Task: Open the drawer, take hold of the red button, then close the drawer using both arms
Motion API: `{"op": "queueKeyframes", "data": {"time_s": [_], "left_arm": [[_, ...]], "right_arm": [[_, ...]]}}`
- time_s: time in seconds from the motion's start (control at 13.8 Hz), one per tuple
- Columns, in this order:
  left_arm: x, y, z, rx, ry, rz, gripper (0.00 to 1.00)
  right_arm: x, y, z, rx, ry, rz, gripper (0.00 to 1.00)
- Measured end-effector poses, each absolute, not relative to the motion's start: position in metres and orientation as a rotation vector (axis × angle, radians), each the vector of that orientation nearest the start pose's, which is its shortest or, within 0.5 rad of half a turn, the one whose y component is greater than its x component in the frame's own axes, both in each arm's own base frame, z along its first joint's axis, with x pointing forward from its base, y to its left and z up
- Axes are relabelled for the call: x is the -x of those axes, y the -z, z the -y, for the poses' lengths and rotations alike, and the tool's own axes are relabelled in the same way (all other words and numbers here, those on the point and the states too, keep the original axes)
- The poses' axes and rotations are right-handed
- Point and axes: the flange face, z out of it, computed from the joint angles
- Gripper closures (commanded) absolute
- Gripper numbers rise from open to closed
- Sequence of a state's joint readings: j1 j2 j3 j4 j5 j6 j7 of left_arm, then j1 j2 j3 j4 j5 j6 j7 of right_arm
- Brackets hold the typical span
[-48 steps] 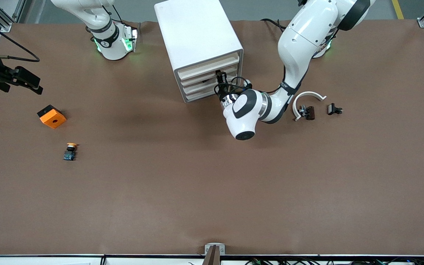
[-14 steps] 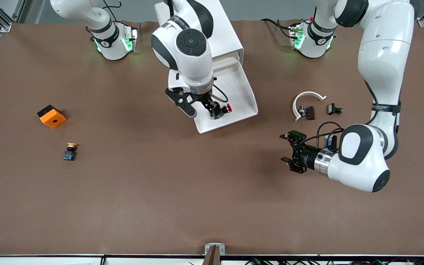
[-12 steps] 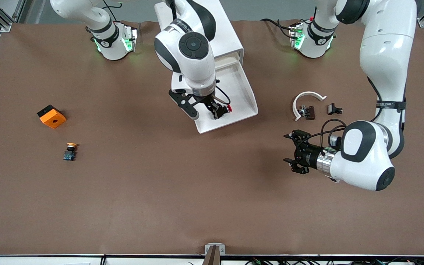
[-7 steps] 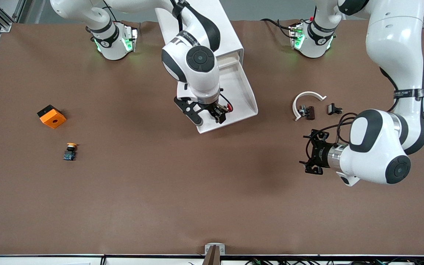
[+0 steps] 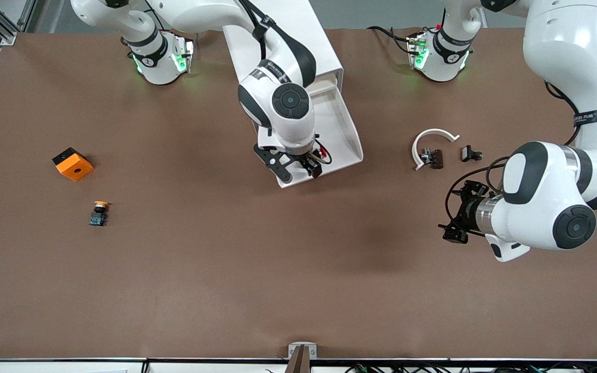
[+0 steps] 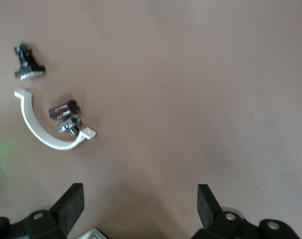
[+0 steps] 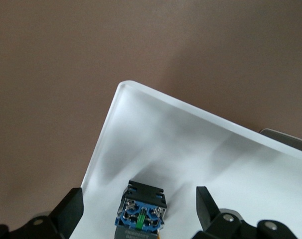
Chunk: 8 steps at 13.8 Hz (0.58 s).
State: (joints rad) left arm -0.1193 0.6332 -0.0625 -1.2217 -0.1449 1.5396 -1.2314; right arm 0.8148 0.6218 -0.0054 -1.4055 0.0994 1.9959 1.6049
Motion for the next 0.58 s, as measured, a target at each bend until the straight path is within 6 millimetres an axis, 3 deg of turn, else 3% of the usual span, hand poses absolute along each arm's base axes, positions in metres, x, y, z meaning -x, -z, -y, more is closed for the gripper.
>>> {"op": "queueKeyframes", "data": {"time_s": [0.07,0.29,0.58], "left_arm": [[-0.683,-0.385,0.131,2.66,-0.549,1.471,0.0],[-0.683,-0.393,0.118,2.745,-0.551,1.353,0.0],[-0.683,-0.398,0.106,2.869,-0.541,1.135,0.0]], "right_arm": [[-0.489,-0.336,-0.525,2.866,-0.145,-1.271,0.21],[-0.484,-0.338,-0.532,2.843,-0.178,-1.269,0.53],[-0.483,-0.339,-0.536,2.818,-0.202,-1.273,0.55]]}}
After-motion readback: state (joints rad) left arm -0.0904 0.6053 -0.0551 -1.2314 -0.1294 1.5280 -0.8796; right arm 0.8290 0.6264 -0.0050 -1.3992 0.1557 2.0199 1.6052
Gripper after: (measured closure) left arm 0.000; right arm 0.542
